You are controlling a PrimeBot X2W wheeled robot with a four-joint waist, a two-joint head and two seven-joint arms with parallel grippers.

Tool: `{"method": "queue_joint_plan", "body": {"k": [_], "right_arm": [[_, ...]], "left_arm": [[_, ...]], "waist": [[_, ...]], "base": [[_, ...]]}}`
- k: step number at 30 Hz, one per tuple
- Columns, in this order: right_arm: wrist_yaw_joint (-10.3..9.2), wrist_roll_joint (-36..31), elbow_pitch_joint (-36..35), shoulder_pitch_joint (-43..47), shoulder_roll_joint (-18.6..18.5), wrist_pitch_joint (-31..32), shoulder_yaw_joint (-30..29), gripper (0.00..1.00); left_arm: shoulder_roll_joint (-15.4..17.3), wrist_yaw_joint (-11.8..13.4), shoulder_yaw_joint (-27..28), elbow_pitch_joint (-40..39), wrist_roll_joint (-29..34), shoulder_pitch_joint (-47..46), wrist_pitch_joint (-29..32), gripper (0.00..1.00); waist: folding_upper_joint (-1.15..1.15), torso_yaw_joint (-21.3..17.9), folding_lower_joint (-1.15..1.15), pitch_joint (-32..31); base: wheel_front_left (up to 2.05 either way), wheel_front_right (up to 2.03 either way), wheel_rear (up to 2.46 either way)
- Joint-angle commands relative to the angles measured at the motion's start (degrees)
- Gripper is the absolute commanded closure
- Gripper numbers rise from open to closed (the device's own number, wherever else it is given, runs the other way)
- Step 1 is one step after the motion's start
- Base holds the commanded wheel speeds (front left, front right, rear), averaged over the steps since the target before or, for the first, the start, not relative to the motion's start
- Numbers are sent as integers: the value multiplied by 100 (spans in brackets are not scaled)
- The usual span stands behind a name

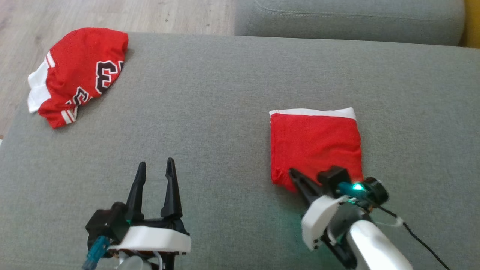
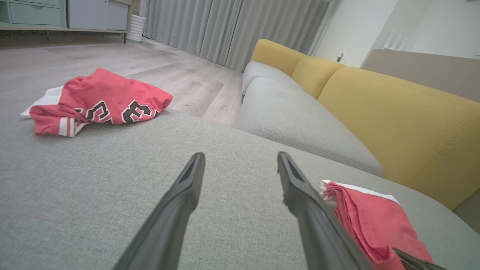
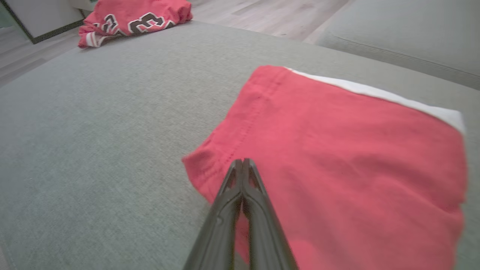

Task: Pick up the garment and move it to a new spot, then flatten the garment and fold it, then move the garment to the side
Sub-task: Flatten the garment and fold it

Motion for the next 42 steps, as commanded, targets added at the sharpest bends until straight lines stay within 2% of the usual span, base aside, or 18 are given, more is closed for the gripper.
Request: {"method": "queue_joint_plan", "body": {"k": [1,7,11,12,13,14,15,21,29,37,42], "right_arm": [[-4,58,-104,-273,32,-77,211,100],[-4,218,382,-480,-68,-89,755,100],[-4,311,386,-602,-77,-339,795,100],[-4,315,344,-627,-77,-423,764,84],[-4,320,291,-641,-74,-497,722,56],[-4,323,226,-648,-71,-561,663,18],[-4,317,149,-647,-67,-632,577,0],[-4,171,-414,-424,0,-818,-181,0],[-4,-83,-1152,324,95,-761,-1299,0],[-4,355,-1489,1024,103,-898,-1818,0],[-4,488,-1487,1280,104,-989,-1876,0]], "left_arm": [[50,0,189,-153,45,-295,-33,0],[48,1,222,-134,37,-278,-42,0],[44,16,263,-116,31,-255,-48,0],[47,19,276,-115,30,-243,-49,0],[52,19,288,-113,31,-233,-51,0],[61,17,297,-112,40,-226,-53,0],[69,16,305,-111,49,-220,-54,0],[140,-6,298,-53,171,-188,-63,0],[252,62,164,182,433,-56,-67,0],[288,177,146,326,456,244,-70,0],[310,170,155,409,419,425,-72,0]], "waist": [[0,22,0,4],[0,62,0,9],[0,14,0,-24],[0,-5,0,-42],[0,-26,0,-64],[0,-49,0,-91],[0,-68,0,-113],[0,-207,0,-317],[0,-355,0,-603],[0,-435,0,-718],[0,-458,0,-760]], "base": [[0,0,0],[0,0,0],[0,0,0],[0,0,0],[0,0,0],[0,0,0],[0,0,0],[0,0,0],[0,0,0],[0,0,0],[0,0,0]]}}
